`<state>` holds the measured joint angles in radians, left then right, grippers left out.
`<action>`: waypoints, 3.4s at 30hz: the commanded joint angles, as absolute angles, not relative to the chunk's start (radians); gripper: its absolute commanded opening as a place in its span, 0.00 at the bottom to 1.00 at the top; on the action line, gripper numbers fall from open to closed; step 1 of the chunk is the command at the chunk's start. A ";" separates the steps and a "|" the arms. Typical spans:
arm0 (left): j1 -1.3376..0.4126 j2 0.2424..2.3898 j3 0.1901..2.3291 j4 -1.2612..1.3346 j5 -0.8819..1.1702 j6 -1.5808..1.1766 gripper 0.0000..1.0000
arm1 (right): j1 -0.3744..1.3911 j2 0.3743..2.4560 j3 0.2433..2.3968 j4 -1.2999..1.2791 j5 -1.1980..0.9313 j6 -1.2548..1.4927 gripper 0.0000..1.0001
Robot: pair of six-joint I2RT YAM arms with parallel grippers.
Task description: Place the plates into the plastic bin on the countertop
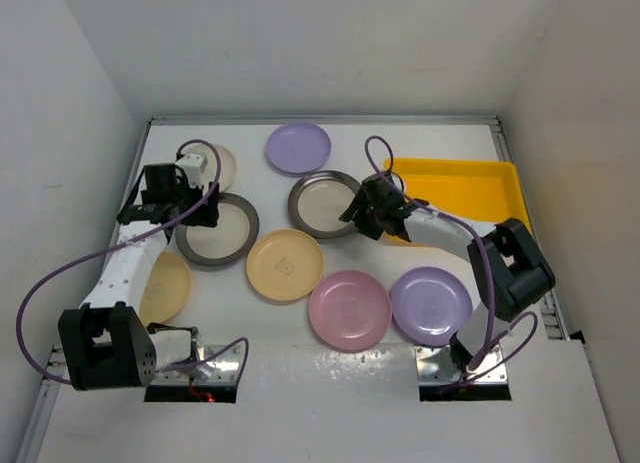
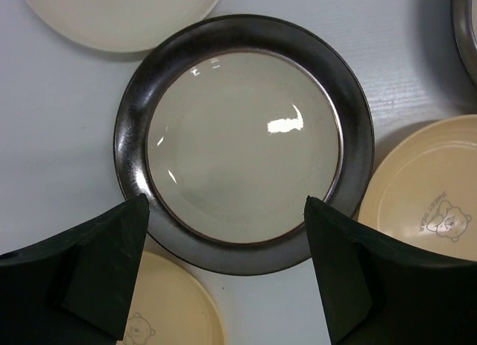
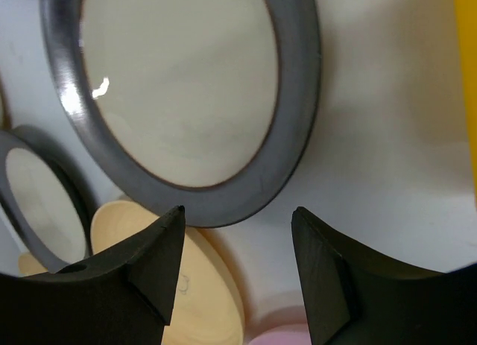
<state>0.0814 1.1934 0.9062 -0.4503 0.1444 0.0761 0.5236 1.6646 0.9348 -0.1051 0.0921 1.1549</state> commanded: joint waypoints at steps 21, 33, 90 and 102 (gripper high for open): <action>0.114 1.170 0.910 -0.437 0.242 0.067 0.89 | 0.526 1.865 0.876 0.195 0.195 1.298 0.00; 0.114 1.189 0.931 -0.428 0.261 0.100 0.89 | 0.407 1.441 0.879 0.295 0.088 1.032 0.00; 0.373 1.959 1.253 -0.692 0.529 0.386 0.44 | -0.316 1.444 1.069 -0.351 -0.080 0.419 1.00; 0.341 1.834 1.373 -0.784 0.764 0.414 0.00 | -0.011 1.269 0.973 -0.241 -0.250 0.316 0.76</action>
<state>0.3672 1.9598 1.3136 -0.7868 0.7181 0.3542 -0.0795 1.3052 1.0016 -0.3157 -0.1341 0.3977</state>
